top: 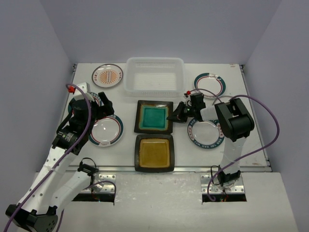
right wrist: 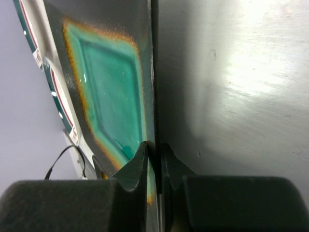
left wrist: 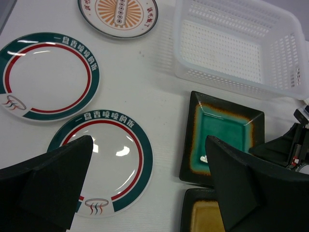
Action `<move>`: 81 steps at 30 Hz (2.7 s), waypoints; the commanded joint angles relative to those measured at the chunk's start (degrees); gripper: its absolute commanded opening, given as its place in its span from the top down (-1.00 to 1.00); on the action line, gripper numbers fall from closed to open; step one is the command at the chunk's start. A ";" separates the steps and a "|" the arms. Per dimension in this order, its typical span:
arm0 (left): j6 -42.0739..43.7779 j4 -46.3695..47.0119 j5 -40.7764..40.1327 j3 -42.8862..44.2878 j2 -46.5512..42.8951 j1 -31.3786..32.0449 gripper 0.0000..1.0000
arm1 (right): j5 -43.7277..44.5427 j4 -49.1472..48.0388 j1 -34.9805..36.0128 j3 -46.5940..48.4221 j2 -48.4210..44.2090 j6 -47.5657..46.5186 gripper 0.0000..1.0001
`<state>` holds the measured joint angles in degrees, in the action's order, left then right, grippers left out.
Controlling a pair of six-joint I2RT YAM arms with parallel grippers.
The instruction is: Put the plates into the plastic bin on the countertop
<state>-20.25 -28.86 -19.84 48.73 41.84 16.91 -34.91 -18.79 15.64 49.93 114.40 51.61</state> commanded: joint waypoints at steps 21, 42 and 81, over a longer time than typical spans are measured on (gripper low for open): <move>0.12 2.67 0.12 -0.04 -1.71 0.06 -1.00 | -8.97 -20.59 0.97 -8.24 -14.14 14.85 1.00; -0.70 2.19 -3.16 0.23 -3.93 -0.47 -1.00 | -15.43 -9.25 3.13 4.89 -26.16 17.47 1.00; -0.40 1.89 -4.87 -0.04 -3.16 -0.65 -1.00 | -7.16 28.44 -7.88 79.83 23.89 -17.85 1.00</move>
<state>-21.21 -29.02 -24.85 48.63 39.49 16.65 -36.03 18.27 6.22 131.93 146.31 34.46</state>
